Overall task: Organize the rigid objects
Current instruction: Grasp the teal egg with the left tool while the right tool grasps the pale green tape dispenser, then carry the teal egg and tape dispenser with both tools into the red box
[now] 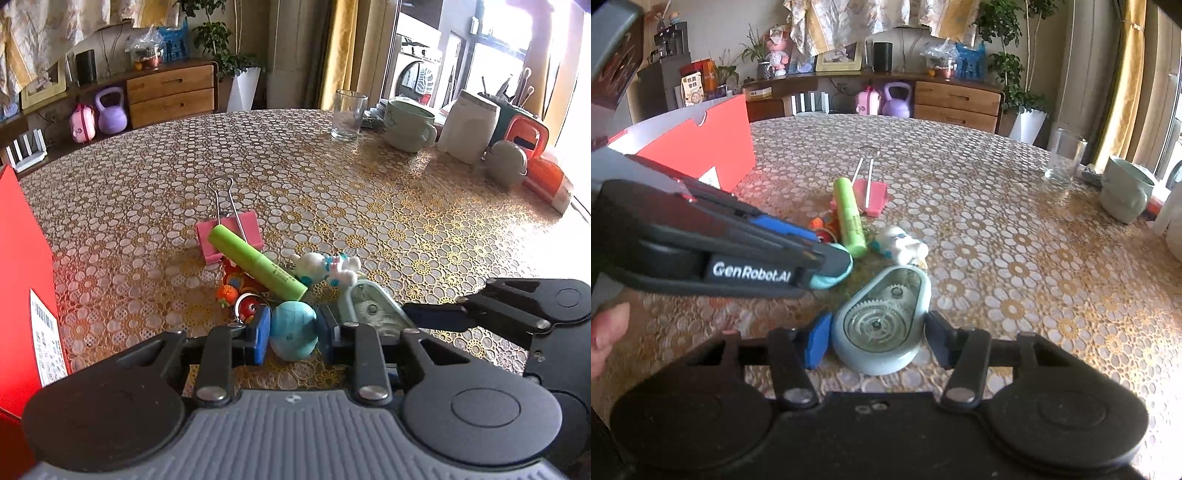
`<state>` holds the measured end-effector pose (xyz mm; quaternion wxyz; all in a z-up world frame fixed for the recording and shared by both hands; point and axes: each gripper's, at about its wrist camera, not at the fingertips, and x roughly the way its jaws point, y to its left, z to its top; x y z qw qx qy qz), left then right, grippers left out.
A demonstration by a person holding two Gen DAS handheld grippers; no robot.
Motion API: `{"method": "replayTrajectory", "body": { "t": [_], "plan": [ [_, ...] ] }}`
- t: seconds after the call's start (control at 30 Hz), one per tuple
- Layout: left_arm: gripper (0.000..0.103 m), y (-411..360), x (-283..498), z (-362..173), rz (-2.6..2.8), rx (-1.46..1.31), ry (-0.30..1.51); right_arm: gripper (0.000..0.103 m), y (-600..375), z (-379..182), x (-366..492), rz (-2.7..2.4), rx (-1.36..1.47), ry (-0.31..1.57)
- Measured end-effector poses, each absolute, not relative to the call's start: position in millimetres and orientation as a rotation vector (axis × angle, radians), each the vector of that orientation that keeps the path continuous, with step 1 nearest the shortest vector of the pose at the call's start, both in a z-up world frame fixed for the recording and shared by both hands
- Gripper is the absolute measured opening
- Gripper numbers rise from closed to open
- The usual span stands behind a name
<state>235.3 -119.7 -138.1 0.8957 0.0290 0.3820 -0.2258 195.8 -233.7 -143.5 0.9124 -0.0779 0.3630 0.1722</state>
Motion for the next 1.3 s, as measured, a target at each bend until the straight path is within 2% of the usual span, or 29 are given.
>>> {"method": "replayTrajectory", "body": {
  "t": [0.67,1.3],
  "plan": [
    [0.03,-124,235,-139,-0.417,0.072,0.843,0.053,-247,-133,179,0.326,-0.134,0.725],
    [0.03,-74,186,-55,-0.382,-0.028,0.794,0.054,-235,-49,141,0.373,-0.101,0.63]
  ]
}}
